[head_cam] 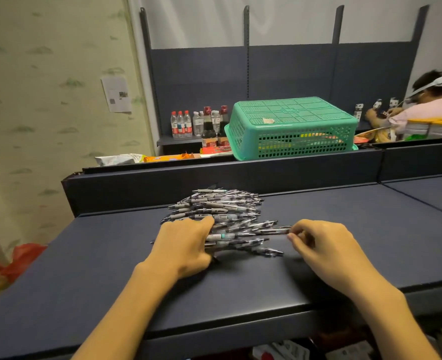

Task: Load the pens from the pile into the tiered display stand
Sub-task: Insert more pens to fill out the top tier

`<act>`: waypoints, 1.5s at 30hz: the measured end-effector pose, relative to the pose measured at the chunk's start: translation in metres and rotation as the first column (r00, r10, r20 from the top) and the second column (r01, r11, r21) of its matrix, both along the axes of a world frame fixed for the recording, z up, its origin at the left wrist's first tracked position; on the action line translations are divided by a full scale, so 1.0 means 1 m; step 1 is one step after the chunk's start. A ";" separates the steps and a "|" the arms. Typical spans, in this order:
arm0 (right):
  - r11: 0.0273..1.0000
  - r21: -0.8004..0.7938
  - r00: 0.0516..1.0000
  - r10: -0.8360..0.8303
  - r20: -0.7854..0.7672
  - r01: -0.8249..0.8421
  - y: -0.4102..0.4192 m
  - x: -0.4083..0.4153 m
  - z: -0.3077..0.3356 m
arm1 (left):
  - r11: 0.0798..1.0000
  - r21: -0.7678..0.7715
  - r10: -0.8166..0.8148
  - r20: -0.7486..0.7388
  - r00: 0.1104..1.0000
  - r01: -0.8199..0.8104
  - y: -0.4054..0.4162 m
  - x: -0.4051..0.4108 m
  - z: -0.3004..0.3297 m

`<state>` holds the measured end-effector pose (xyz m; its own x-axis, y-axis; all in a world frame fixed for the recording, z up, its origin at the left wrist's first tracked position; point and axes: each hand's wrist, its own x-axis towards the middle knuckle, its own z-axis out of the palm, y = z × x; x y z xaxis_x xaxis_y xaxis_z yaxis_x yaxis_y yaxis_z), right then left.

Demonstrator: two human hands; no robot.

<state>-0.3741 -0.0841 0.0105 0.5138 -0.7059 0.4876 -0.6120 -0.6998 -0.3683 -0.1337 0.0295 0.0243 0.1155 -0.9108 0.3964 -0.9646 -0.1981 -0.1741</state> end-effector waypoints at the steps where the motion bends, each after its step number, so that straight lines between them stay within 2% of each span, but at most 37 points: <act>1: 1.000 0.000 1.000 -0.004 -0.010 0.004 -0.002 -0.002 0.001 | 1.000 -0.008 0.016 0.009 1.000 -0.016 -0.002 -0.005 0.002; 7: 1.000 0.007 0.999 -0.008 -0.039 0.009 -0.020 -0.031 0.008 | 0.981 -0.192 -0.007 0.023 1.000 0.011 -0.022 -0.029 0.001; 15: 0.999 -0.035 0.993 -0.041 -0.107 0.037 -0.071 -0.119 0.023 | 0.959 -0.282 0.070 0.174 0.982 -0.019 -0.075 -0.108 0.017; 28: 0.991 -0.097 0.964 -0.109 -0.242 0.088 -0.165 -0.319 0.046 | 0.897 -0.395 -0.148 0.156 0.977 0.199 -0.198 -0.320 0.012; 40: 0.974 -0.052 0.952 -0.227 -0.203 0.221 -0.299 -0.460 0.041 | 0.816 -0.406 -0.376 0.171 0.911 0.413 -0.375 -0.463 0.009; 45: 0.969 0.001 0.953 -0.243 -0.179 0.247 -0.380 -0.511 0.039 | 0.789 -0.423 -0.407 0.182 0.895 0.445 -0.465 -0.504 0.008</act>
